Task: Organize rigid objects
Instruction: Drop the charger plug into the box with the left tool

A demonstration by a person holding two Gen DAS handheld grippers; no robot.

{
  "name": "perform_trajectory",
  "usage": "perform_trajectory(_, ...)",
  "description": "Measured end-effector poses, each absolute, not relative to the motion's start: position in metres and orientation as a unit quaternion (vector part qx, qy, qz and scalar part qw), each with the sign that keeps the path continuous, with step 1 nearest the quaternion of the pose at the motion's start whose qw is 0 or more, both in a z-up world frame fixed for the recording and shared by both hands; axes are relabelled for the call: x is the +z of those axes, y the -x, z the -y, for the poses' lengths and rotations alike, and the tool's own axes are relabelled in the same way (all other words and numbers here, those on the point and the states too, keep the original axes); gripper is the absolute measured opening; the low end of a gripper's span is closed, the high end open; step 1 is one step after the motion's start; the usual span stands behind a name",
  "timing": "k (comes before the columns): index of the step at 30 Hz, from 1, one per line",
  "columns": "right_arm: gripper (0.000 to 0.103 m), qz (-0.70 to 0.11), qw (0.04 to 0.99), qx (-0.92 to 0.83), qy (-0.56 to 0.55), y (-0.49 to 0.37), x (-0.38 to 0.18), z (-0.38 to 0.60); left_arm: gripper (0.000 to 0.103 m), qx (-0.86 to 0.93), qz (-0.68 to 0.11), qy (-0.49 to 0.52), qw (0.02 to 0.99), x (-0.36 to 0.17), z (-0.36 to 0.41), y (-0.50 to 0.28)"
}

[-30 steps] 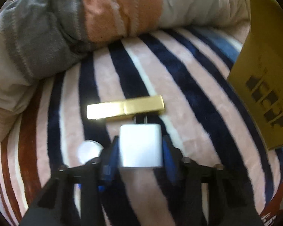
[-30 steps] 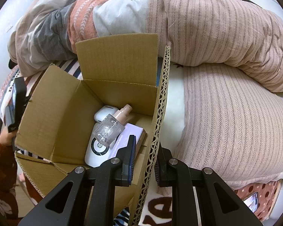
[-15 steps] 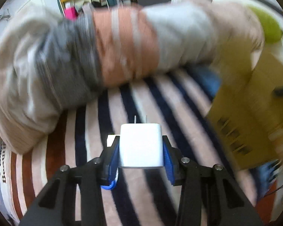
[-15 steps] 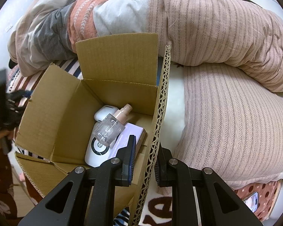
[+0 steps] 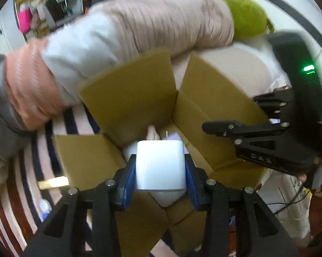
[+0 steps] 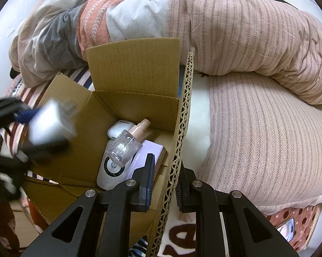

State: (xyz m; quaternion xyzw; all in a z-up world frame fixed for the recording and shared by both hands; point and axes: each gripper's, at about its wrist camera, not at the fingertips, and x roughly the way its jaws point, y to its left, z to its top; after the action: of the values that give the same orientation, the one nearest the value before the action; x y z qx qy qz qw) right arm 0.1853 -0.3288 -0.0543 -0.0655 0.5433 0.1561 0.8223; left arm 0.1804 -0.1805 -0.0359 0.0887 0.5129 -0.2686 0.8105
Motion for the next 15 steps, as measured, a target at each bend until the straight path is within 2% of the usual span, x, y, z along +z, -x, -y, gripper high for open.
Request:
perform_trajectory(9, 0.016, -0.542, 0.823, 0.161, 0.062, -0.186, -0.056, 0.329, 0.039, -0.259, -0.501, -0.068, 0.823, -0.027, 0.169, -0.183)
perform_trajectory(11, 0.016, -0.540, 0.824, 0.159, 0.064, -0.186, -0.056, 0.327, 0.044, -0.249, -0.483, -0.063, 0.837, -0.016, 0.148, -0.182)
perform_trajectory(13, 0.016, -0.541, 0.823, 0.160, 0.065, -0.186, -0.056, 0.327, 0.060, -0.231, -0.464, -0.060, 0.853, -0.005, 0.129, -0.176)
perform_trajectory(15, 0.016, -0.541, 0.823, 0.160, 0.064, -0.187, -0.056, 0.327, 0.066, -0.200, -0.443, -0.057, 0.872, 0.000, 0.095, -0.170)
